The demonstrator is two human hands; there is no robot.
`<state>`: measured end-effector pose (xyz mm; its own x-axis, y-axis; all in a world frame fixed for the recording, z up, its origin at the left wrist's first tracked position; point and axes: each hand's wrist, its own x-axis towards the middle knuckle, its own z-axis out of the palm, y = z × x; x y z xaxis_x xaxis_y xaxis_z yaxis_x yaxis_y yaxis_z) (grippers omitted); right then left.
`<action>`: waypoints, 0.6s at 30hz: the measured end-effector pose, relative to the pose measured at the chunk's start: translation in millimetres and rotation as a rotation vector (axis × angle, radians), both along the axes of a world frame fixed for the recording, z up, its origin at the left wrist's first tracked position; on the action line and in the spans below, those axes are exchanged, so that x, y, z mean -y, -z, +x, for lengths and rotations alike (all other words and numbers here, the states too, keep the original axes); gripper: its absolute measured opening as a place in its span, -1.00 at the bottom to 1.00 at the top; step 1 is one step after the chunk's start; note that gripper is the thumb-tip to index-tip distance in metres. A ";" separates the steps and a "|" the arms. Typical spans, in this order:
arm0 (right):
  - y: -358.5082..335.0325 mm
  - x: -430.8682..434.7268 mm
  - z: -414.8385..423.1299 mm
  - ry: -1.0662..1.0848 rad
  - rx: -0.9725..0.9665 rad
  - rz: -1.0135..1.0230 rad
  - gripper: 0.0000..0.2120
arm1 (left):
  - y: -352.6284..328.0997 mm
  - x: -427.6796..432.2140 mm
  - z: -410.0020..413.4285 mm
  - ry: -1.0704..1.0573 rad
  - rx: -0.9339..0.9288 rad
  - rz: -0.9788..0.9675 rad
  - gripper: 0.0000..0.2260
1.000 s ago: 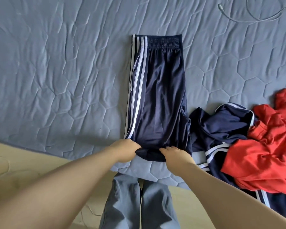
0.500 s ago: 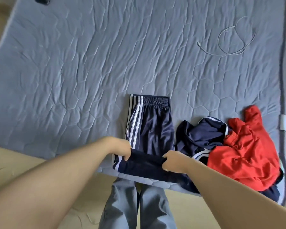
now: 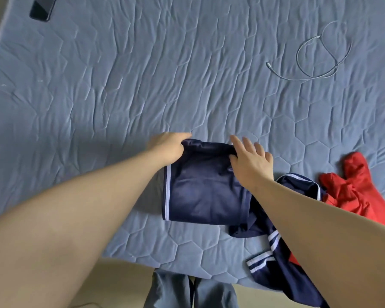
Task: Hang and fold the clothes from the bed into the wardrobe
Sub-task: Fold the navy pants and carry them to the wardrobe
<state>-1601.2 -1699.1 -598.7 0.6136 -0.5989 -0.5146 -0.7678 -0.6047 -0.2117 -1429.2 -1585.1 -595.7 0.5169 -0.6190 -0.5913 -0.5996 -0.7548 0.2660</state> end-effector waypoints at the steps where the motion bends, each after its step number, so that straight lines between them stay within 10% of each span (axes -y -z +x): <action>1: 4.7 -2.0 0.7 0.016 0.011 -0.027 -0.52 | 7.9 -3.1 -3.6 0.024 0.103 -0.034 -0.52; 9: 61.0 -35.9 -25.5 0.497 -0.008 0.186 -0.44 | 79.1 -54.3 -69.9 0.163 0.241 -0.035 -0.42; 18: 123.5 -41.0 -29.9 0.400 -0.020 0.264 -0.23 | 139.4 -72.0 -76.1 -0.187 0.125 -0.214 -0.24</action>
